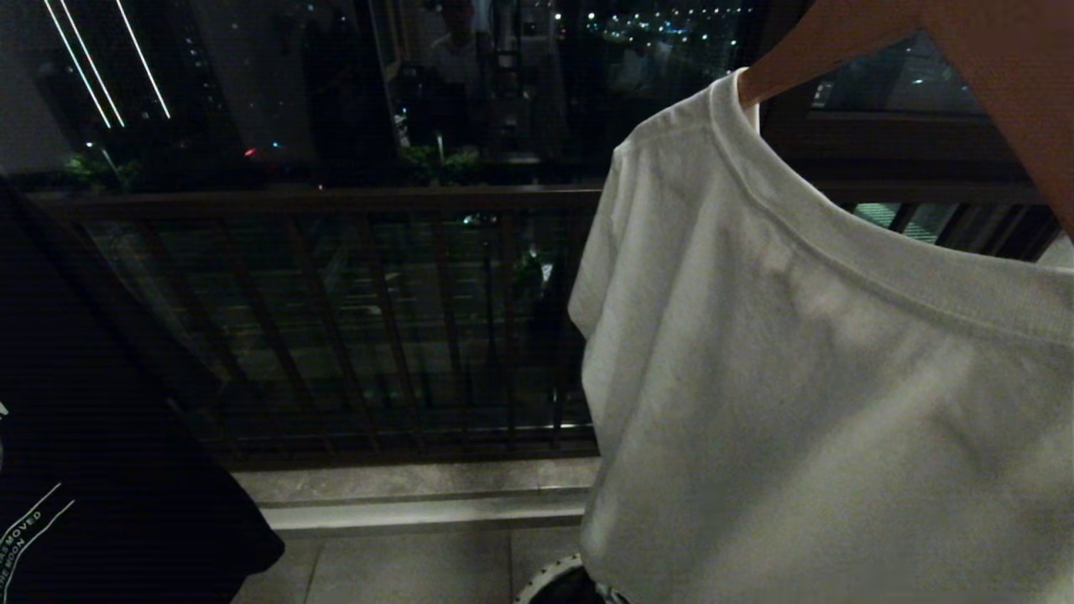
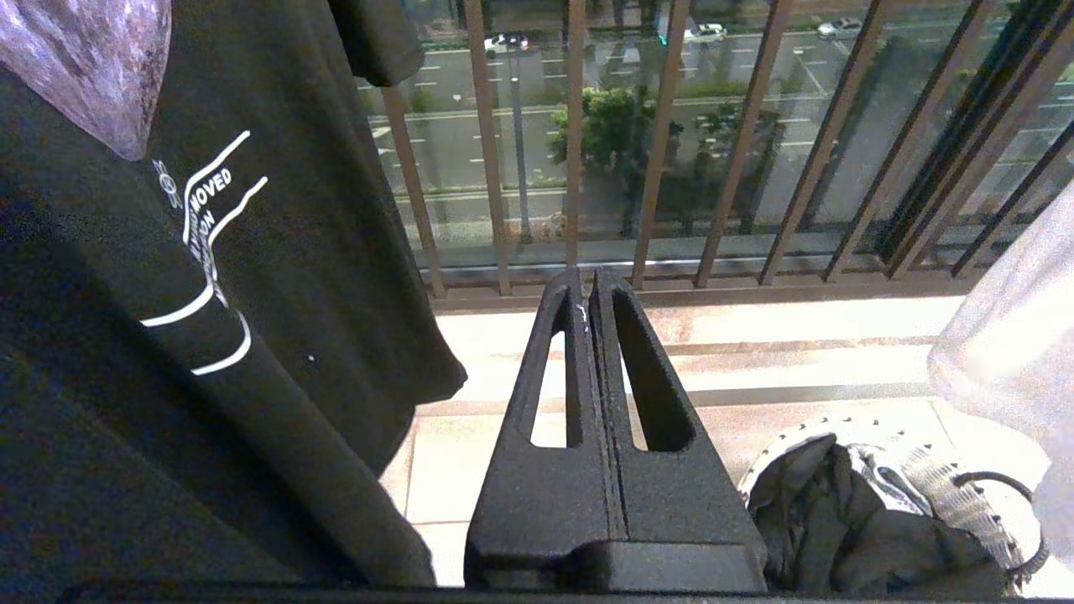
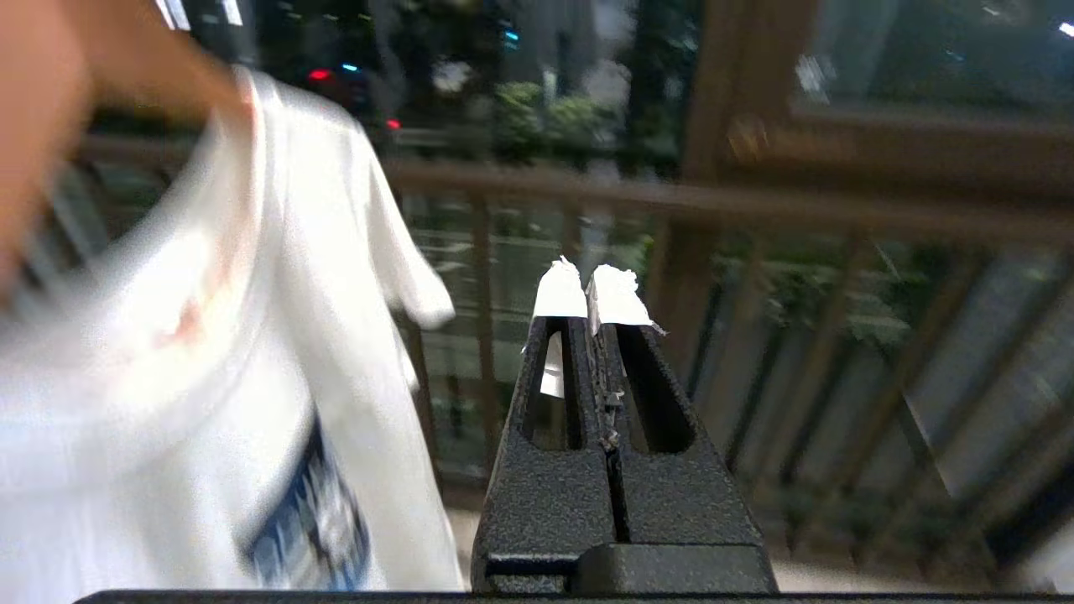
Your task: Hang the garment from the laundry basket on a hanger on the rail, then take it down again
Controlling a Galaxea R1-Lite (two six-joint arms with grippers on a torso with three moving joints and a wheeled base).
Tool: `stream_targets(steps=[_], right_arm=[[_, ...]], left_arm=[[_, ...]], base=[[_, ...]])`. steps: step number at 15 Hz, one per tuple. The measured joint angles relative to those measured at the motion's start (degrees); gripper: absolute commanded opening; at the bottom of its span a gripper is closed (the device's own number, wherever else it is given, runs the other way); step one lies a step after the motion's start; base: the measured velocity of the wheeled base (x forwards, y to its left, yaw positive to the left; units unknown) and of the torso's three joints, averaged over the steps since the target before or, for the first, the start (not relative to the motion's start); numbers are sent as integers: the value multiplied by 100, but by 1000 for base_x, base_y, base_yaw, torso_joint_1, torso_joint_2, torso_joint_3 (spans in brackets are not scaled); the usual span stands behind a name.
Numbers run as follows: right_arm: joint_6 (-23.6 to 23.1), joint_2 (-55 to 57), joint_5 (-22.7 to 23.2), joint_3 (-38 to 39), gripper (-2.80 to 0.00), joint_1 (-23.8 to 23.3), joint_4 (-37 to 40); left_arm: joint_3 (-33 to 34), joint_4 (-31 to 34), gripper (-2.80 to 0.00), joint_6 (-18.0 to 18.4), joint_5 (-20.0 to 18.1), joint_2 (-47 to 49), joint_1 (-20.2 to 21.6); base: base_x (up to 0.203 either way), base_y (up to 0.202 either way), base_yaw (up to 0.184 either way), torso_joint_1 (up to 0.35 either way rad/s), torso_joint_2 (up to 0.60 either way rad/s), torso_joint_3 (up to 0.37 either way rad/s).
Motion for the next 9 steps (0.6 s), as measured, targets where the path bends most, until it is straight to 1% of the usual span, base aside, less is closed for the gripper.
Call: stream_targets(steps=[2,4,6,7,9], right_arm=[[5,560,338,-847,-280,0,309],[51,1004,828,-1703,-280,0,892],[268,1389,1455,-2502,-280,0,1513],[406,1574,1844,-2853,-280,0,1812],[578,1854,2672,-3284,-280,-4,2304]], left_arm=[[0,0,-280,0,0,0,0],[0,-2,-280,-1,2,0,0],[0,0,-280,-1,2,0,0],[0,0,-280,-1,0,0,0],[0,0,-280,-1,-2,0,0]], base=[[0,0,0,0,0,0],[0,0,0,0,0,0],[0,0,0,0,0,0],[0,0,0,0,0,0],[0,0,0,0,0,0]])
